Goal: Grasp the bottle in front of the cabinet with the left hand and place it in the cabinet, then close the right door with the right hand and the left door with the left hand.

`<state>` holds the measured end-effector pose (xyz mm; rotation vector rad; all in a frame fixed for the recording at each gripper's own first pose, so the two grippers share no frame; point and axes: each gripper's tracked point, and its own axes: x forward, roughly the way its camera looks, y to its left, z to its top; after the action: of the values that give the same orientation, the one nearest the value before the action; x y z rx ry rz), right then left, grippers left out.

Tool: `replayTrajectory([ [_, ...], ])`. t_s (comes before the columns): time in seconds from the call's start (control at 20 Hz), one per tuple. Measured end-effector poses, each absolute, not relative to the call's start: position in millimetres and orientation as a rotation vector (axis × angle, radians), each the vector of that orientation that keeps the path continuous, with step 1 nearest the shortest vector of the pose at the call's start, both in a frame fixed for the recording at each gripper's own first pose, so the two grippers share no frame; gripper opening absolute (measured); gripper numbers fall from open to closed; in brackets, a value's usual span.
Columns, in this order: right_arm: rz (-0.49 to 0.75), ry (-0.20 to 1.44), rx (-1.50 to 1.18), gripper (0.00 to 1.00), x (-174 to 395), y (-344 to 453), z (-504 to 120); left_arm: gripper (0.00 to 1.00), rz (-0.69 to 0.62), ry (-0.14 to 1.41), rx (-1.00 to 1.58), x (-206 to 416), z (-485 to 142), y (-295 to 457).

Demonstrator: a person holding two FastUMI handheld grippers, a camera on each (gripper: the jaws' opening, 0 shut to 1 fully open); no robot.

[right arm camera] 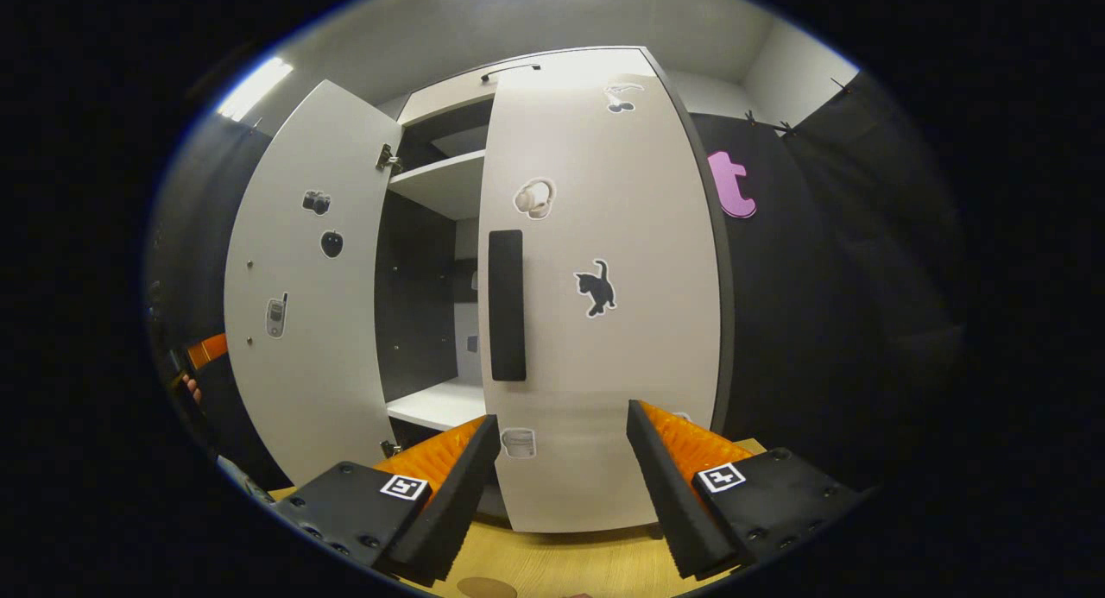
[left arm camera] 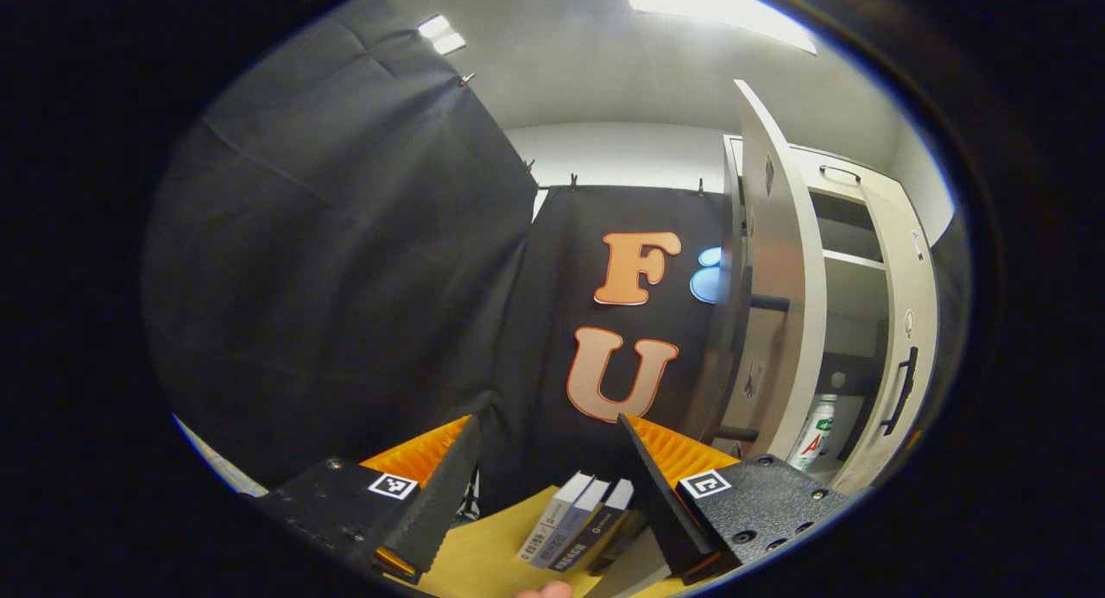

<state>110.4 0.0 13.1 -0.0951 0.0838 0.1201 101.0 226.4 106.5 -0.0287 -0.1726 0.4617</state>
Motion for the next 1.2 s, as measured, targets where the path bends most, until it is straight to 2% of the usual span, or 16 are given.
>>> replayTrajectory([
  [0.35, 0.004, 0.135, -0.074, 0.97, 84.6, -51.7, -8.0, 0.95, 0.349, -0.211, -0.170, 118.1, 125.2, 209.9],
  [0.7, -0.090, 0.120, -0.033, 0.97, 63.9, -92.4, -0.2, 0.95, 0.331, -0.207, -0.048, 121.8, 130.5, 196.7],
  [0.8, -0.110, 0.119, -0.031, 0.97, 59.0, -100.2, 1.2, 0.93, 0.308, -0.200, 0.006, 127.8, 136.0, 186.1],
  [0.85, -0.117, 0.117, -0.030, 0.98, 57.5, -103.4, 2.8, 0.88, 0.291, -0.197, 0.029, 125.8, 137.3, 180.3],
  [0.9, -0.122, 0.115, -0.028, 0.98, 56.1, -105.3, 3.5, 0.93, 0.276, -0.194, 0.042, 124.4, 136.9, 174.1],
  [1.2, -0.122, 0.106, -0.019, 0.98, 48.7, -101.5, 9.7, 0.93, 0.175, -0.183, 0.051, 126.8, 132.1, 129.1],
])
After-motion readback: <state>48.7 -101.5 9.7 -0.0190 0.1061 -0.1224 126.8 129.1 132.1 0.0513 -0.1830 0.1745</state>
